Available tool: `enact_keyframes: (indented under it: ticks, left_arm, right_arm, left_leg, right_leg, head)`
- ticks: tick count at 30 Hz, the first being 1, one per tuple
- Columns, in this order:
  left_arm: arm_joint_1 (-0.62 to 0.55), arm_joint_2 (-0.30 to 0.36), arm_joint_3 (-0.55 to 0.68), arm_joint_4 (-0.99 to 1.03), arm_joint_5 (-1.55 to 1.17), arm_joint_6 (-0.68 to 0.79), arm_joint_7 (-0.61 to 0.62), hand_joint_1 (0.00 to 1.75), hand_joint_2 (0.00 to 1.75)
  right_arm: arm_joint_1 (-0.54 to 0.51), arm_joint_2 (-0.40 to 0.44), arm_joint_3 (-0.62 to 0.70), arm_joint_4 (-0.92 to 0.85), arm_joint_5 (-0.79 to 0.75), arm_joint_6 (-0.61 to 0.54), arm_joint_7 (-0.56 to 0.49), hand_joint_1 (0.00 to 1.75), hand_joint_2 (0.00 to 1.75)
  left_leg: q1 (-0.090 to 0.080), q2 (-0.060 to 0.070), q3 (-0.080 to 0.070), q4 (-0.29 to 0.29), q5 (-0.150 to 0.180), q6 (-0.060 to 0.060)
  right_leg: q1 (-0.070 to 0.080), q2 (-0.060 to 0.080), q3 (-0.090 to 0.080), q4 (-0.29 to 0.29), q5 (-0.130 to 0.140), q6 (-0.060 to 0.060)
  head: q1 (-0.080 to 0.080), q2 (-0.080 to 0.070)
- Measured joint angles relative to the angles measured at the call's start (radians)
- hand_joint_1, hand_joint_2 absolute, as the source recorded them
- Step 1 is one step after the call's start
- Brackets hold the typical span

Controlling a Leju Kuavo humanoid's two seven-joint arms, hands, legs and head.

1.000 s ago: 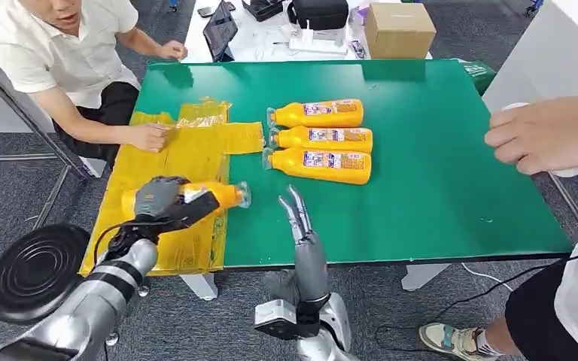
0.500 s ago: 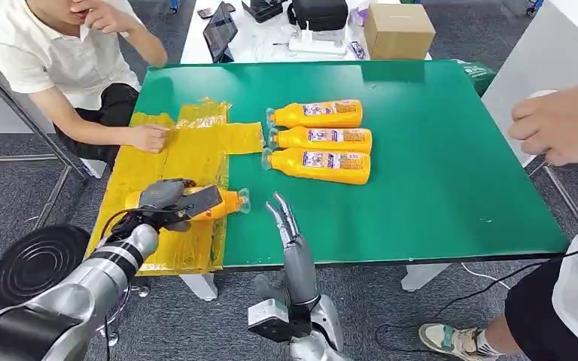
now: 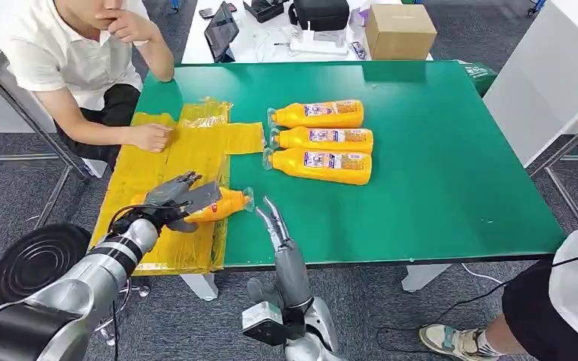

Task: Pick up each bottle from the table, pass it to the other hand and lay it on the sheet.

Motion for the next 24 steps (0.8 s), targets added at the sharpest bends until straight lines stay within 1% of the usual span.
enact_keyframes:
  ticks: [6, 19, 22, 23, 24]
  left_arm:
    - [0.039, -0.009, 0.000, -0.032, 0.011, 0.097, -0.063, 0.00, 1.75]
    - [0.064, -0.015, 0.001, -0.062, 0.013, 0.108, -0.066, 0.00, 1.75]
    - [0.071, -0.016, 0.002, -0.069, 0.028, 0.132, -0.086, 0.00, 1.75]
    - [0.104, -0.022, 0.024, -0.111, 0.092, 0.218, -0.160, 0.00, 1.75]
    - [0.130, -0.027, 0.040, -0.151, 0.140, 0.253, -0.200, 0.00, 1.75]
  right_arm:
    - [-0.001, 0.000, 0.000, 0.008, 0.013, 0.000, 0.000, 0.00, 0.00]
    - [-0.001, 0.000, 0.000, 0.013, 0.014, 0.000, 0.000, 0.00, 0.00]
    - [-0.001, 0.000, 0.000, 0.014, 0.020, 0.000, 0.000, 0.00, 0.00]
    - [0.000, 0.000, -0.002, 0.015, 0.027, 0.000, 0.000, 0.00, 0.00]
    - [0.000, -0.001, -0.003, 0.015, 0.029, 0.000, 0.000, 0.00, 0.00]
  left_leg:
    - [0.000, 0.000, 0.000, 0.000, 0.000, 0.000]
    - [0.000, 0.000, 0.000, 0.000, 0.000, 0.000]
    - [0.000, 0.000, 0.000, 0.000, 0.000, 0.000]
    - [0.000, 0.001, 0.000, 0.000, 0.000, 0.000]
    - [0.000, 0.001, 0.000, 0.000, 0.000, 0.000]
  right_leg:
    - [0.000, 0.000, 0.000, 0.000, 0.000, 0.000]
    - [0.000, 0.000, 0.000, 0.000, 0.000, 0.000]
    - [0.000, 0.000, -0.001, 0.000, 0.000, 0.000]
    - [0.000, 0.000, -0.001, 0.000, 0.000, 0.000]
    - [0.000, 0.000, -0.001, 0.000, 0.000, 0.000]
  head:
    - [0.000, 0.000]
    - [0.000, 0.000]
    - [0.000, 0.000]
    - [0.000, 0.000]
    - [0.000, 0.000]
